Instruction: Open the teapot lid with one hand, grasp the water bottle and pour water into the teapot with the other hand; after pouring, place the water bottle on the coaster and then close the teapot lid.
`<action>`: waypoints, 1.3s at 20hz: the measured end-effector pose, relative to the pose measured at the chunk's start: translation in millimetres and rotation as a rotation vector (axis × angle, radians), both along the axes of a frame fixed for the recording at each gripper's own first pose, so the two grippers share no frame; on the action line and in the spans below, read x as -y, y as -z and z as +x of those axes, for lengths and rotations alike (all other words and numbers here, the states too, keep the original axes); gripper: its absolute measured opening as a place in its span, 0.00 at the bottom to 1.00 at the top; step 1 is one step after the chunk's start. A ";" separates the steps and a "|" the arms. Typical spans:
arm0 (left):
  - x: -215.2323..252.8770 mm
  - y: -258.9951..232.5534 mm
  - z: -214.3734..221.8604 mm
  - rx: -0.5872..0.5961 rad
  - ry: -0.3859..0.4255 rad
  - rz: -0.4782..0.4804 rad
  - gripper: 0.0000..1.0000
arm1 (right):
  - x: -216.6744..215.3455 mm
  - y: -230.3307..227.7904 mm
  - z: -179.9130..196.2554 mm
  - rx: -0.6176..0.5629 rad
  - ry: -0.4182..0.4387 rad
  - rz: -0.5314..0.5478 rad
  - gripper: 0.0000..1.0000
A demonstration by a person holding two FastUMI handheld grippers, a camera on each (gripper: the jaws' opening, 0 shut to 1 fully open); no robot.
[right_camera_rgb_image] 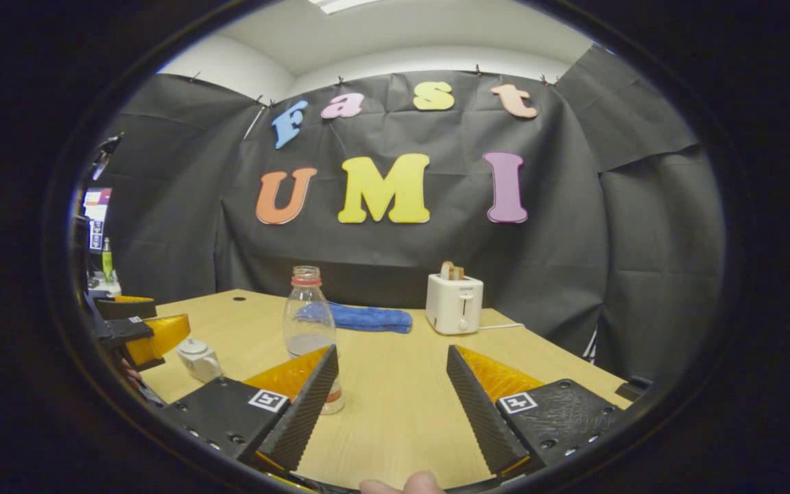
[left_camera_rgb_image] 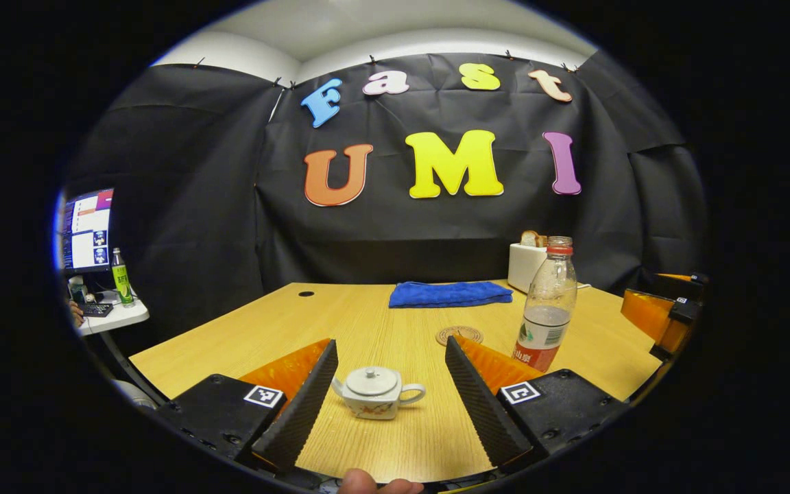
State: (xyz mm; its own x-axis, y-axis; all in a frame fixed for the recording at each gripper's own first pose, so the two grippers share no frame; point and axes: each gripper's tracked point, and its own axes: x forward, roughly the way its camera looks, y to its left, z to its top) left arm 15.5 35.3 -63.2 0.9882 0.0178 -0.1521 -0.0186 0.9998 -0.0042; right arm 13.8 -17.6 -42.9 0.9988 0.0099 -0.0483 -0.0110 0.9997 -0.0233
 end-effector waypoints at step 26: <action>-19.2 56.1 49.1 -0.193 0.019 0.069 0.07 | -19.7 33.2 24.6 -0.076 -0.077 -0.013 0.99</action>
State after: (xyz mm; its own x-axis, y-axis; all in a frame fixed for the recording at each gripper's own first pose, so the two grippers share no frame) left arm 64.6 54.5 -119.3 0.9412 0.0164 -0.3375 0.0062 0.9978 0.0657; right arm 38.4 2.1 -76.1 0.9885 0.0851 -0.1248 -0.0898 0.9954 -0.0326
